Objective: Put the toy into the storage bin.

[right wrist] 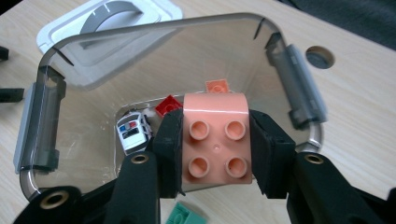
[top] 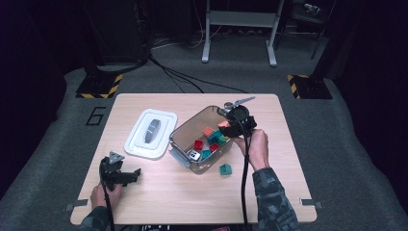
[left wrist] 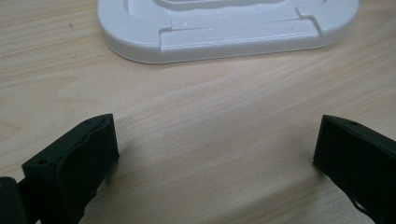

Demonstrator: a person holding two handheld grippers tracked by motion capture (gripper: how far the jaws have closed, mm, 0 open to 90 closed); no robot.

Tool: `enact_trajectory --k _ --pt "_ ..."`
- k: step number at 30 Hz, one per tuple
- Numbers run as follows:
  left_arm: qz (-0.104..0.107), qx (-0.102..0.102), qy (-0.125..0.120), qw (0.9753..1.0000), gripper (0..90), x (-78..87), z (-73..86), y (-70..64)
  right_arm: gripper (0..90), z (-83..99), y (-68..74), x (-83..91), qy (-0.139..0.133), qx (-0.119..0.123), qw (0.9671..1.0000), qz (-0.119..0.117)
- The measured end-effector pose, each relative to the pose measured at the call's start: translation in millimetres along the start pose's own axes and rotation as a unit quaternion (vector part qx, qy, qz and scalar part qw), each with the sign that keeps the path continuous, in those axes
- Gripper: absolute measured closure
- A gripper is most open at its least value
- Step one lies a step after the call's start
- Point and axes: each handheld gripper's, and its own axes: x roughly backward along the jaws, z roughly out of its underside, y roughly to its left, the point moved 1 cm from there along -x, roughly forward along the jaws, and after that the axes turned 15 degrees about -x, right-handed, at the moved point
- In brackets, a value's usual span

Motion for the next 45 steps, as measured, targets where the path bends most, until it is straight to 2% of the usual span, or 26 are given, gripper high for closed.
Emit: enact_trajectory --k 5,13,15,22,24,27,30,35,38,40,42,45 --pt "0.0 0.0 0.0 1.0 0.0 0.0 0.0 0.0 58.9 1.9 2.6 -18.4 0.023 -0.002 0.9997 -0.005" --pt "0.0 0.0 0.0 1.0 0.0 0.0 0.0 0.0 58.8 10.7 14.8 -40.4 0.057 0.007 0.9983 -0.011" --pt "0.0 0.0 0.0 1.0 0.0 0.0 0.0 0.0 58.8 13.7 17.0 -43.5 0.067 0.007 0.9977 -0.008" --pt "0.0 0.0 0.0 1.0 0.0 0.0 0.0 0.0 58.3 19.2 17.2 -46.5 0.076 0.018 0.997 -0.005" --pt "0.0 0.0 0.0 1.0 0.0 0.0 0.0 0.0 57.0 20.6 17.8 -45.8 0.075 0.014 0.9971 -0.006" --pt "0.0 0.0 0.0 1.0 0.0 0.0 0.0 0.0 44.2 22.1 17.6 -42.5 0.069 0.009 0.9976 -0.002" --pt "0.0 0.001 0.0 1.0 0.0 0.0 0.0 0.0 32.6 25.4 15.9 -34.6 0.052 0.001 0.9986 0.001" --pt "0.0 0.0 0.0 1.0 0.0 0.0 0.0 -0.1 20.9 36.5 10.9 -20.1 0.024 -0.013 0.9996 -0.001" --pt "0.0 0.0 0.0 1.0 0.0 0.0 0.0 0.0 16.8 47.5 6.8 -14.9 0.012 -0.018 0.9998 -0.002" --pt "0.0 0.001 0.0 1.0 0.0 0.0 0.0 -0.1 16.6 56.6 3.4 -12.8 0.008 -0.03 0.9995 0.003" --pt "0.0 0.0 0.0 1.0 0.0 0.0 0.0 0.0 17.2 66.8 -1.4 -14.2 -0.001 -0.031 0.9995 0.009" --pt "0.0 0.001 0.0 1.0 0.0 -0.1 0.0 0.0 16.7 81.6 -11.4 -22.7 0.014 -0.044 0.9988 0.017"
